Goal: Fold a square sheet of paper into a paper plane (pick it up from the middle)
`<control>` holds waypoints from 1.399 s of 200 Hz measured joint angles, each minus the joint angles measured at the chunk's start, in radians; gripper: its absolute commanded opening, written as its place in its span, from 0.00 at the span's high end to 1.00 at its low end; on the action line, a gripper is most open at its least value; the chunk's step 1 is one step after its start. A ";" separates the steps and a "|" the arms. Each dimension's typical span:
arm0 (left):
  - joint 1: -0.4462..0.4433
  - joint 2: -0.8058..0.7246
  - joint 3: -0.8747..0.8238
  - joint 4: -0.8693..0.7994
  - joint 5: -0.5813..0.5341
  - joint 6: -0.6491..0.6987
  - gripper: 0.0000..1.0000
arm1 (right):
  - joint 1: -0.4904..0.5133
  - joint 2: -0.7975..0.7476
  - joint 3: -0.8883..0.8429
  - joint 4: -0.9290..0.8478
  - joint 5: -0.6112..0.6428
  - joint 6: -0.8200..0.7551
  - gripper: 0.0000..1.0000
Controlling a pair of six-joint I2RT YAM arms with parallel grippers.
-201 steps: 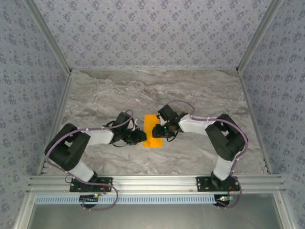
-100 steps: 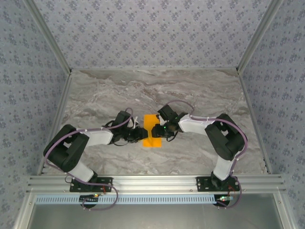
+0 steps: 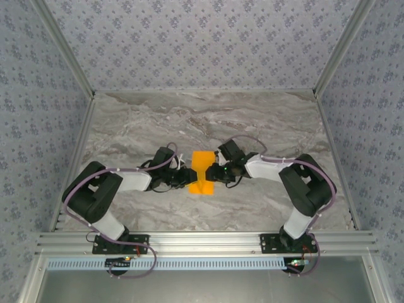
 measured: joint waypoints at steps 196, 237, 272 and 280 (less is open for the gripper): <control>0.000 0.014 0.000 -0.005 -0.008 -0.007 0.78 | 0.060 -0.027 -0.074 0.174 -0.157 0.005 0.54; 0.000 0.014 0.000 -0.006 -0.015 -0.008 0.78 | 0.063 -0.017 -0.062 0.169 -0.145 -0.006 0.77; 0.000 0.014 0.000 -0.006 -0.015 -0.007 0.78 | 0.062 -0.016 -0.051 0.143 -0.112 -0.012 0.92; 0.000 0.014 0.000 -0.006 -0.015 -0.007 0.78 | 0.060 -0.016 -0.047 0.137 -0.103 -0.011 0.94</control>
